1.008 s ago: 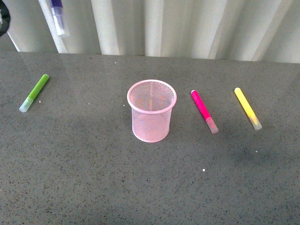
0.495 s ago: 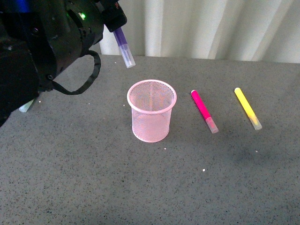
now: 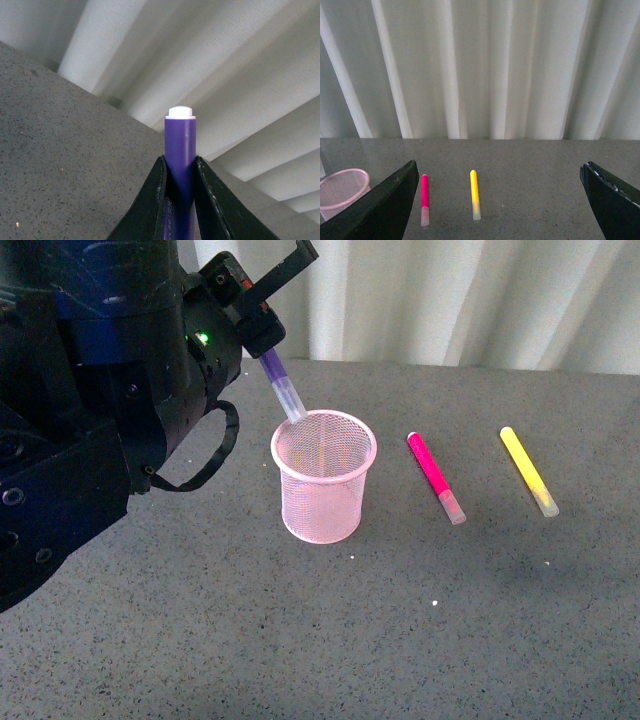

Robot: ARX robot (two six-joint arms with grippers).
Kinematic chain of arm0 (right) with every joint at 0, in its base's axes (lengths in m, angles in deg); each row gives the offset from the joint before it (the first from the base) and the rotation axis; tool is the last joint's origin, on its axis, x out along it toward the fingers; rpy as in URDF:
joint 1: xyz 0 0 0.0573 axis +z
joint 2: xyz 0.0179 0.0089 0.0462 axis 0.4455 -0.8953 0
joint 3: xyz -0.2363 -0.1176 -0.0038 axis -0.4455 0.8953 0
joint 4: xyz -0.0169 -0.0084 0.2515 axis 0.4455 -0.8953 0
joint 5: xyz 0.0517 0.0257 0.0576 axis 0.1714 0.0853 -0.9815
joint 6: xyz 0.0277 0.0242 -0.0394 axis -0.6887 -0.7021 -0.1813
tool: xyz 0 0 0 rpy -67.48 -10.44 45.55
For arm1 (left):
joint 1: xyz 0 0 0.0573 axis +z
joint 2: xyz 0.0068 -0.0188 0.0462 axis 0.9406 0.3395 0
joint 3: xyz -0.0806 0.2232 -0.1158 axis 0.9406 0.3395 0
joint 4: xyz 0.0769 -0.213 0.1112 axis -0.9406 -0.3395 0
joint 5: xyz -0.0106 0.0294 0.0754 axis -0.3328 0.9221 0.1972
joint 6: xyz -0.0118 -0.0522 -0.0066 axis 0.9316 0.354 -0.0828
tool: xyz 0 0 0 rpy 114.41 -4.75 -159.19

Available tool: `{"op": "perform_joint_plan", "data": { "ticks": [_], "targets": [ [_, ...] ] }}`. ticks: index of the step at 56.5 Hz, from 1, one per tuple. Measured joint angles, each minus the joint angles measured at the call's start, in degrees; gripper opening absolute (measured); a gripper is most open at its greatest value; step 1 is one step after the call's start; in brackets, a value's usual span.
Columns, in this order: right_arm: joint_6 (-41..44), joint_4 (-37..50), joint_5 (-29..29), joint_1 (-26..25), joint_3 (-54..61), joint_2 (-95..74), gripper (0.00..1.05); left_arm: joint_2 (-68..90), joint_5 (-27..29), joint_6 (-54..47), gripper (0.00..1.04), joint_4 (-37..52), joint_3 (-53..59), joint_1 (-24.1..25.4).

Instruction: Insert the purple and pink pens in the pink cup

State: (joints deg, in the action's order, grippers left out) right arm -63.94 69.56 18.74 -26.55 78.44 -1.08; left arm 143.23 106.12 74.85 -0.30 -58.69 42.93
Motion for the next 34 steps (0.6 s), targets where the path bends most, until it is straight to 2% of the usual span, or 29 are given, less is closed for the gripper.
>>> {"op": "perform_joint_plan", "data": {
  "ticks": [21,26,31,34],
  "targets": [
    [0.0,0.0,0.0,0.0,0.0,0.0,0.98,0.3,0.1,0.0,0.14,0.8,0.3,-1.7],
    [0.0,0.0,0.0,0.0,0.0,0.0,0.98,0.3,0.1,-0.4,0.28,0.9,0.3,-1.7],
    [0.0,0.0,0.0,0.0,0.0,0.0,0.98,0.3,0.1,-0.6,0.48,1.3,0.3,-1.7],
    [0.0,0.0,0.0,0.0,0.0,0.0,0.98,0.3,0.1,-0.6,0.55,1.4,0.3,-1.7]
  ]
}}
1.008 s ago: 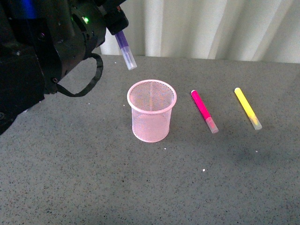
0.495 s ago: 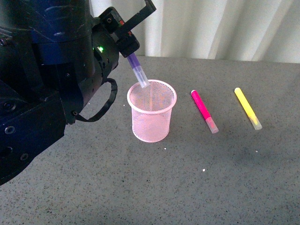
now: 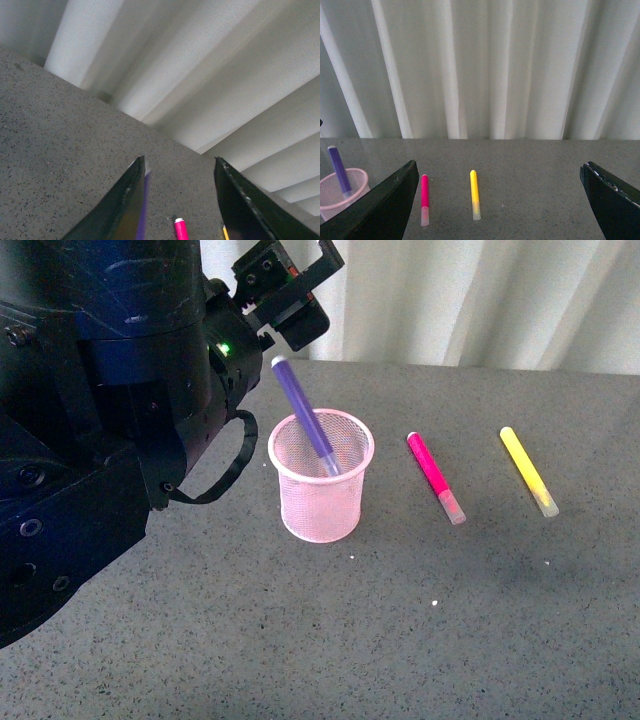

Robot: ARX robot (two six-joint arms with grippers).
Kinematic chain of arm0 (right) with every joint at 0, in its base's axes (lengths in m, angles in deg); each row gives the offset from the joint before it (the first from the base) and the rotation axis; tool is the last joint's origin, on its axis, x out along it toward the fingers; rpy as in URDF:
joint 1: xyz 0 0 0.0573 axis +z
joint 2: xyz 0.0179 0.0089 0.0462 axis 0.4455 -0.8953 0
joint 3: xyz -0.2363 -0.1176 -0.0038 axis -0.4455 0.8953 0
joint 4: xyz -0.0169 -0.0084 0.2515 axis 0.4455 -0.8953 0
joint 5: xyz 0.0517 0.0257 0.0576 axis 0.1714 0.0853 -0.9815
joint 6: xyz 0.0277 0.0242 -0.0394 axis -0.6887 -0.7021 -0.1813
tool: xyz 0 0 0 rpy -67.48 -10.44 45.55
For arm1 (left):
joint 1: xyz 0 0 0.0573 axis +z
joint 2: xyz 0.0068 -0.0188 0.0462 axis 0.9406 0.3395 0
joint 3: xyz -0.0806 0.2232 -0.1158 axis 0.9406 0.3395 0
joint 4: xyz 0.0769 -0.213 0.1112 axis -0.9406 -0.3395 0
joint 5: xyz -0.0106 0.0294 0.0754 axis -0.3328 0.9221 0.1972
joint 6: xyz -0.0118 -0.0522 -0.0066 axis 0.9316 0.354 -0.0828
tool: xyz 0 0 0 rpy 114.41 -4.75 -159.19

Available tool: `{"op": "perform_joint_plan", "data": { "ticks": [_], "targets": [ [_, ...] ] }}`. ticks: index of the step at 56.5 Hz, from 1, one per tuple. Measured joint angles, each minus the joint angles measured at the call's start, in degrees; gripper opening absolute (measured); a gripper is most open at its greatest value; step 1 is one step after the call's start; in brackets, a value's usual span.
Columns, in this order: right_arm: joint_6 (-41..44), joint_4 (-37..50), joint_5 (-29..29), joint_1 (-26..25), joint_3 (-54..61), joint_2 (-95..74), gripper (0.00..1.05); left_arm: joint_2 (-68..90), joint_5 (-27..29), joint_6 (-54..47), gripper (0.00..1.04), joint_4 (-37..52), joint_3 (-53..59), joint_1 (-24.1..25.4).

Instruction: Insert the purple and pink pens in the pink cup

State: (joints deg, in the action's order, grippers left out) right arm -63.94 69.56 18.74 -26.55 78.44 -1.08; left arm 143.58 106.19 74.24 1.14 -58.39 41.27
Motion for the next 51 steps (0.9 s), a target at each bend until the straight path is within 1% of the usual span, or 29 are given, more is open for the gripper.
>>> {"op": "perform_joint_plan", "data": {
  "ticks": [7,8,13,17,24,32,35,41,42,47,51],
  "targets": [
    [0.0,0.0,0.0,0.0,0.0,0.0,0.98,0.0,-0.1,0.0,0.78,0.3,0.4,0.3],
    [0.0,0.0,0.0,0.0,0.0,0.0,0.98,0.0,0.0,-0.1,0.8,0.3,0.5,0.3],
    [0.0,0.0,0.0,0.0,0.0,0.0,0.98,-0.2,-0.3,-0.2,1.0,0.0,1.1,0.9],
    [0.0,0.0,0.0,0.0,0.0,0.0,0.98,-0.9,-1.1,-0.2,0.97,-0.9,1.7,1.6],
    [0.0,0.0,0.0,0.0,0.0,0.0,0.98,-4.2,-3.9,-0.2,0.98,-3.7,3.0,3.7],
    [0.0,0.0,0.0,0.0,0.0,0.0,0.98,-12.0,-9.3,-1.6,0.98,-8.9,5.6,8.8],
    [0.0,0.0,0.0,0.0,0.0,0.0,0.98,-16.4,-12.8,-2.8,0.98,-12.1,7.0,11.9],
    [0.0,0.0,0.0,0.0,0.0,0.0,0.98,-28.3,-22.7,-7.0,0.98,-23.6,10.1,19.7],
    [0.0,0.0,0.0,0.0,0.0,0.0,0.98,-31.3,-25.0,-8.4,0.98,-26.9,10.7,21.6],
    [0.0,0.0,0.0,0.0,0.0,0.0,0.98,-41.4,-33.5,-13.4,0.98,-40.3,11.8,27.8],
    [0.0,0.0,0.0,0.0,0.0,0.0,0.98,-46.9,-39.8,-16.0,0.98,-48.6,12.4,31.8]
  ]
}}
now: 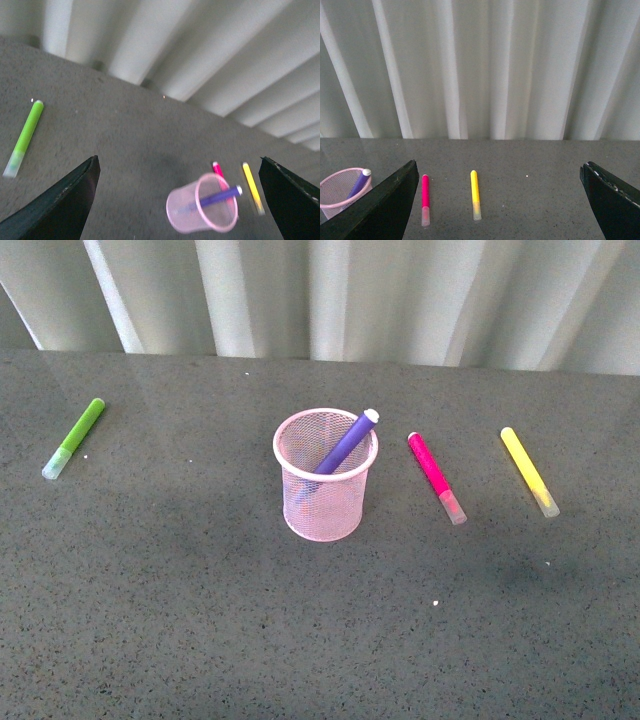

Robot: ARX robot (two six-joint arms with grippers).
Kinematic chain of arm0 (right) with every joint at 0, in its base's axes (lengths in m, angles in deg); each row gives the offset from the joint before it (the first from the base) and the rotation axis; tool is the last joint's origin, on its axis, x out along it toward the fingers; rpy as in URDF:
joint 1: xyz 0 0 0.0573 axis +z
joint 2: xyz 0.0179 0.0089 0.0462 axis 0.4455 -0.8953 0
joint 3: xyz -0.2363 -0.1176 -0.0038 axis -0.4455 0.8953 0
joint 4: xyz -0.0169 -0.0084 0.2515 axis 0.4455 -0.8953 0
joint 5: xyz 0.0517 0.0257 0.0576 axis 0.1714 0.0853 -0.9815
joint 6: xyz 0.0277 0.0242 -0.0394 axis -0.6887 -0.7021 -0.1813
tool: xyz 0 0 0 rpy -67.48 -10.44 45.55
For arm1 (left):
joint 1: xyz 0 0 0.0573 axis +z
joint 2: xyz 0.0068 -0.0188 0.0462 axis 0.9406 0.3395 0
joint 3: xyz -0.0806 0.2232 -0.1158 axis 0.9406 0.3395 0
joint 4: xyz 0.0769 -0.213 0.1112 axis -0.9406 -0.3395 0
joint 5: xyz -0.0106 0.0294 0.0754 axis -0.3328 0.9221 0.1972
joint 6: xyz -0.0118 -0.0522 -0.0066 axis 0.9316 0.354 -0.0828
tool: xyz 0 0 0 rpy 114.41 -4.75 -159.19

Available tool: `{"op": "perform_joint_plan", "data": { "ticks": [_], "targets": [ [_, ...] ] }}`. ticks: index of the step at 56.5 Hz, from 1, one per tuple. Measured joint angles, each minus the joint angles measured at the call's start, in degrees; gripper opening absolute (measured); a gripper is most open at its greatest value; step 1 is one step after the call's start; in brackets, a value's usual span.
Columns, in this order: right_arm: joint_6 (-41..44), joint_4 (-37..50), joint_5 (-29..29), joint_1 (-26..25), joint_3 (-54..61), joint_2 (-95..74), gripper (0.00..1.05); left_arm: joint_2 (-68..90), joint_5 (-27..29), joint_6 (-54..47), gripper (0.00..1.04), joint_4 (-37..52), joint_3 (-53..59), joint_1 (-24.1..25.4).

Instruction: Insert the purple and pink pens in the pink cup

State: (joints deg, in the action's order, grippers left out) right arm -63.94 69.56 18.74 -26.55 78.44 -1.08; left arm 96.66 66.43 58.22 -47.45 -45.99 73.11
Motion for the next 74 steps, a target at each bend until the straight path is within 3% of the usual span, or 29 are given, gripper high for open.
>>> {"op": "perform_joint_plan", "data": {
  "ticks": [15,18,20,22,25,28,38,47,68,74],
  "targets": [
    [0.0,0.0,0.0,0.0,0.0,0.0,0.98,-15.6,-23.2,-12.4,0.98,-23.1,2.3,19.7],
    [0.0,0.0,0.0,0.0,0.0,0.0,0.98,-16.4,-25.2,-14.5,0.98,-25.4,2.9,21.6],
    [0.0,0.0,0.0,0.0,0.0,0.0,0.98,-17.2,-22.4,-16.2,0.95,-22.1,4.9,21.7],
    [0.0,0.0,0.0,0.0,0.0,0.0,0.98,-19.2,-15.0,-18.0,0.88,-11.7,9.6,21.6],
    [0.0,0.0,0.0,0.0,0.0,0.0,0.98,-22.0,-8.9,-19.3,0.79,0.1,15.4,21.6],
    [0.0,0.0,0.0,0.0,0.0,0.0,0.98,-25.4,-6.2,-20.1,0.7,7.8,19.5,21.6],
    [0.0,0.0,0.0,0.0,0.0,0.0,0.98,-35.7,-4.5,-21.4,0.41,8.8,24.7,20.5],
    [0.0,0.0,0.0,0.0,0.0,0.0,0.98,-42.7,1.9,-21.7,0.04,5.3,29.2,14.8],
    [0.0,0.0,0.0,0.0,0.0,0.0,0.98,-53.0,11.2,-22.0,0.04,-1.0,31.9,5.0],
    [0.0,0.0,0.0,0.0,0.0,0.0,0.98,-56.1,18.1,-22.0,0.04,-4.0,31.9,-0.8]
  ]
}}
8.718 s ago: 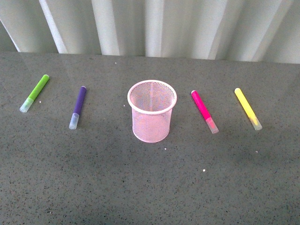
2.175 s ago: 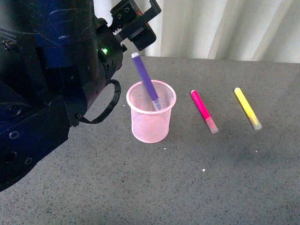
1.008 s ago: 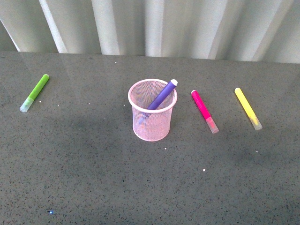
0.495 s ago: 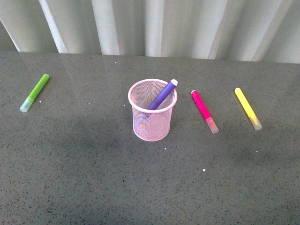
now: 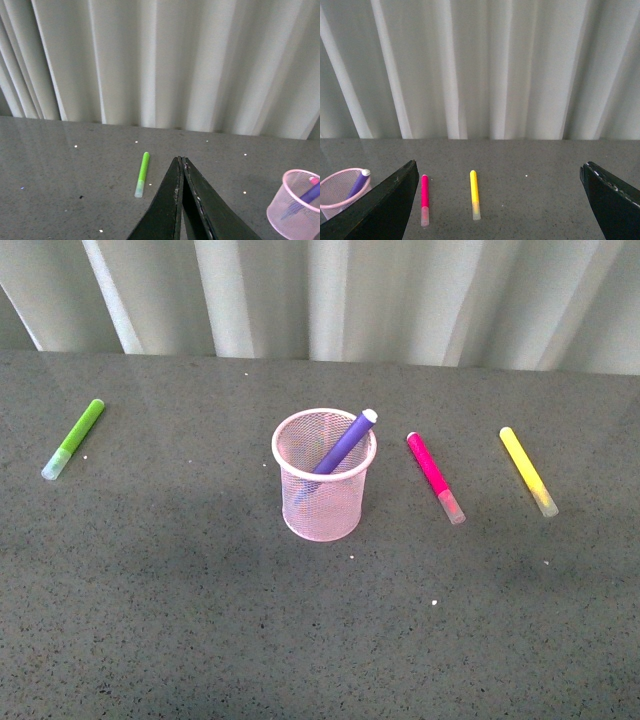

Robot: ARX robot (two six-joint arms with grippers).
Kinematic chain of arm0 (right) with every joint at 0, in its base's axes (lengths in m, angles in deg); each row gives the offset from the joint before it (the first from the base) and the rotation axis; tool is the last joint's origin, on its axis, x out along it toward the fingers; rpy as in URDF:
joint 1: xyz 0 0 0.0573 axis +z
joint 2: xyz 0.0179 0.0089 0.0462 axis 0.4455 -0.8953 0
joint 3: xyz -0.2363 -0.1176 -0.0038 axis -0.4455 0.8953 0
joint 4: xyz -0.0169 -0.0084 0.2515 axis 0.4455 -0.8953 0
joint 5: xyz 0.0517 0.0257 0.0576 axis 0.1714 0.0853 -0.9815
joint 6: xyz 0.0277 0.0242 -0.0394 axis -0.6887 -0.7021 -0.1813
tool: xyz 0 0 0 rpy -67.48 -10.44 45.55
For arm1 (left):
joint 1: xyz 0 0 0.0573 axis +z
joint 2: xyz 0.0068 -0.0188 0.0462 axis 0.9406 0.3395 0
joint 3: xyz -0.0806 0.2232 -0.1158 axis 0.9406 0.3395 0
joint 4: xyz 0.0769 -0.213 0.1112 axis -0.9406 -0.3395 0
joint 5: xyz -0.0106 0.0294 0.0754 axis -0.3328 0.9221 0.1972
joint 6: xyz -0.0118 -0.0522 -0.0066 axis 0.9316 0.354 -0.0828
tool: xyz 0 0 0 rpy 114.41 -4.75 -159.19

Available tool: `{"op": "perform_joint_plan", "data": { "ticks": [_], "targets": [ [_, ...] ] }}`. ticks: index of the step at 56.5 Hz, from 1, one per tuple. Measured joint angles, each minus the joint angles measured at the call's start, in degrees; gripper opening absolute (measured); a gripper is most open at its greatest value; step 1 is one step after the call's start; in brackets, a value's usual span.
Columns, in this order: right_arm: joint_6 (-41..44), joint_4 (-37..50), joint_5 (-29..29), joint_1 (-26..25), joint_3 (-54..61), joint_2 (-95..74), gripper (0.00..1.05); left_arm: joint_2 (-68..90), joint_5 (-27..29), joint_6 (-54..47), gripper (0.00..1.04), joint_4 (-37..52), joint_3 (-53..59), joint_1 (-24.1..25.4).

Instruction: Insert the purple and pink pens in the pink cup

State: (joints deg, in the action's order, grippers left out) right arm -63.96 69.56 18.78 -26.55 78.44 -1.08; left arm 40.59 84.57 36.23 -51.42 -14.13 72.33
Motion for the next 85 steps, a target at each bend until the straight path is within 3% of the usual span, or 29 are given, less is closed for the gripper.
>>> {"op": "perform_joint_plan", "data": {
  "ticks": [18,23,62,74,79,85],
  "targets": [
    [0.0,0.0,0.0,0.0,0.0,0.0,0.98,-4.5,0.5,0.0,0.04,-4.5,0.0,-2.2],
    [0.0,0.0,0.0,0.0,0.0,0.0,0.98,-12.6,0.5,0.0,0.04,-14.2,0.0,-2.2],
    [0.0,0.0,0.0,0.0,0.0,0.0,0.98,-14.4,0.6,-0.1,0.04,-14.8,0.0,-2.2],
    [0.0,0.0,0.0,0.0,0.0,0.0,0.98,-14.4,0.6,0.0,0.38,-14.8,0.0,-2.2],
    [0.0,0.0,0.0,0.0,0.0,0.0,0.98,-14.4,0.6,0.0,0.6,-14.8,0.0,-2.2],
    [-3.7,5.8,-11.5,-3.8,-0.4,-3.3,0.98,-14.4,0.6,0.0,0.78,-14.8,0.0,-2.2]
  ]
}}
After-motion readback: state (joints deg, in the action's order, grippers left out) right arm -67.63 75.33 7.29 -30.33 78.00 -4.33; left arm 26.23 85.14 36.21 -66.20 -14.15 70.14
